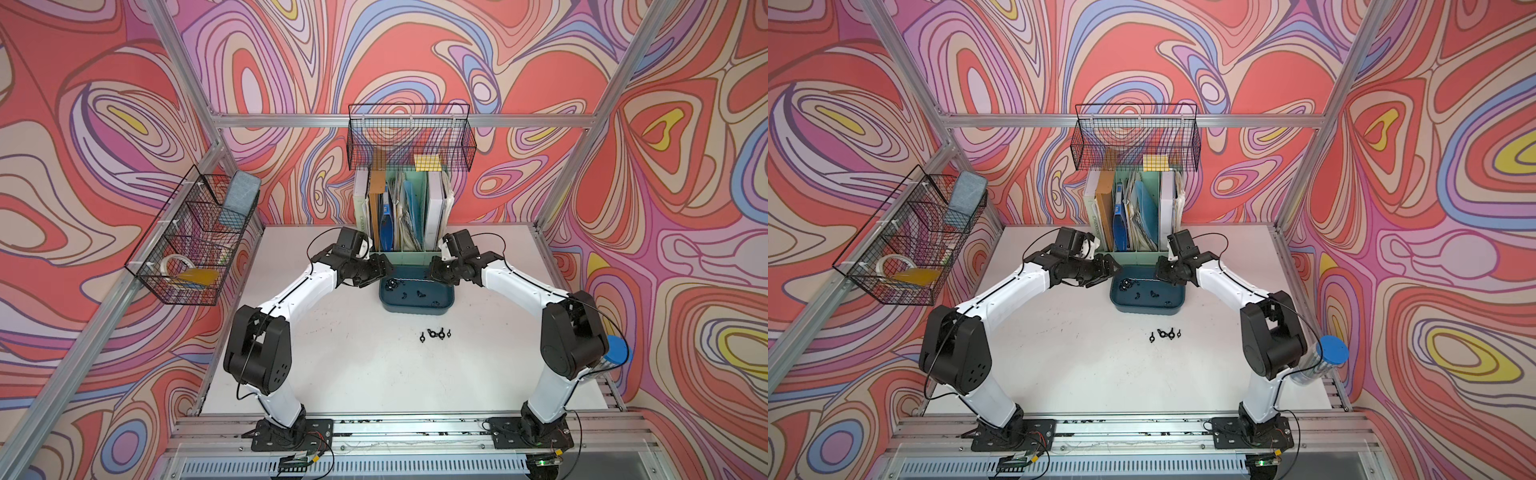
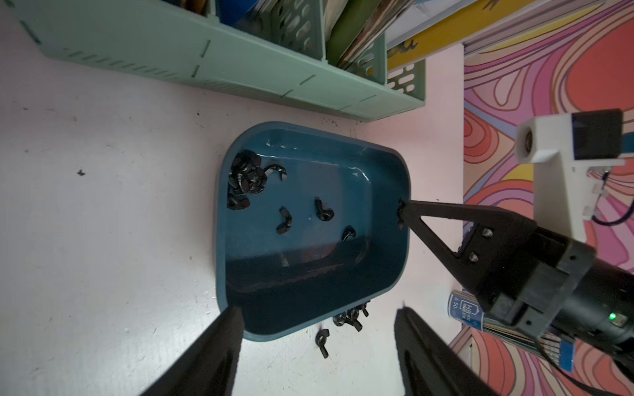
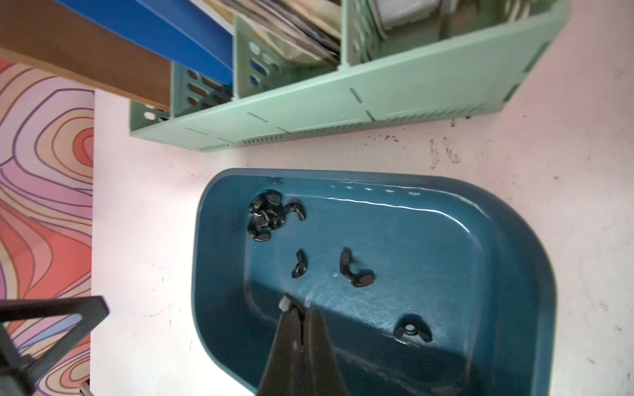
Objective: Take out the wing nut from the storage box
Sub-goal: Pick up the wing nut from the storage box.
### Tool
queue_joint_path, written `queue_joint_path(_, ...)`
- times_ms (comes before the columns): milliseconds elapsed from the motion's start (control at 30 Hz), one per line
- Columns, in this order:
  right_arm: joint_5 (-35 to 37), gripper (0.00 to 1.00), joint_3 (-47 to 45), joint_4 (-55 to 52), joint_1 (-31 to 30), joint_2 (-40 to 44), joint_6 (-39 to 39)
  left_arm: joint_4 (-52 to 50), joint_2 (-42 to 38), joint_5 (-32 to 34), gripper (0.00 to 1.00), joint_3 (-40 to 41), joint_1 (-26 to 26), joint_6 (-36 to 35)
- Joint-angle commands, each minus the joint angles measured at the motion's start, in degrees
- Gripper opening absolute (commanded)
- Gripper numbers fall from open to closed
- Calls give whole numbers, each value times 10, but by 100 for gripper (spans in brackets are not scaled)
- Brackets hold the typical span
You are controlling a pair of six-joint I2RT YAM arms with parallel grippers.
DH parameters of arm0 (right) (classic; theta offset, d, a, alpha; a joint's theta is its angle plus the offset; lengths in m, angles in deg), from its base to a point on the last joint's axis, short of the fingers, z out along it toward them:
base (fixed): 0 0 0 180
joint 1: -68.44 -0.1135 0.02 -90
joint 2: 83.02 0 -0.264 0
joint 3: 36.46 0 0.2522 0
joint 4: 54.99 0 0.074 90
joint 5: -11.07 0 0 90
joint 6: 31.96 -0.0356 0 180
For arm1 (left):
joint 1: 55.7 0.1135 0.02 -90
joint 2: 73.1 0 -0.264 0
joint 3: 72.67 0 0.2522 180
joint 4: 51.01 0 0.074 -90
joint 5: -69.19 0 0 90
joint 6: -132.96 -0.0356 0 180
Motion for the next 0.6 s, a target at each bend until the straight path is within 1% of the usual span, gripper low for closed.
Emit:
queue_joint_path(0, -8, 0, -16, 38, -25, 33, 36, 59, -11, -64, 60, 19, 3, 63)
queue_joint_path(133, -9, 0, -24, 53, -53, 53, 44, 116, -17, -81, 52, 47, -8, 105)
queue_joint_path(233, -14, 0, -29, 64, -66, 64, 46, 130, -20, -80, 48, 57, -17, 120)
queue_joint_path(300, -23, 0, -33, 72, -70, 71, 45, 138, -22, -81, 40, 64, -22, 127)
queue_joint_path(567, -34, 0, -45, 80, -81, 85, 40, 176, -39, -83, 36, 94, -25, 156)
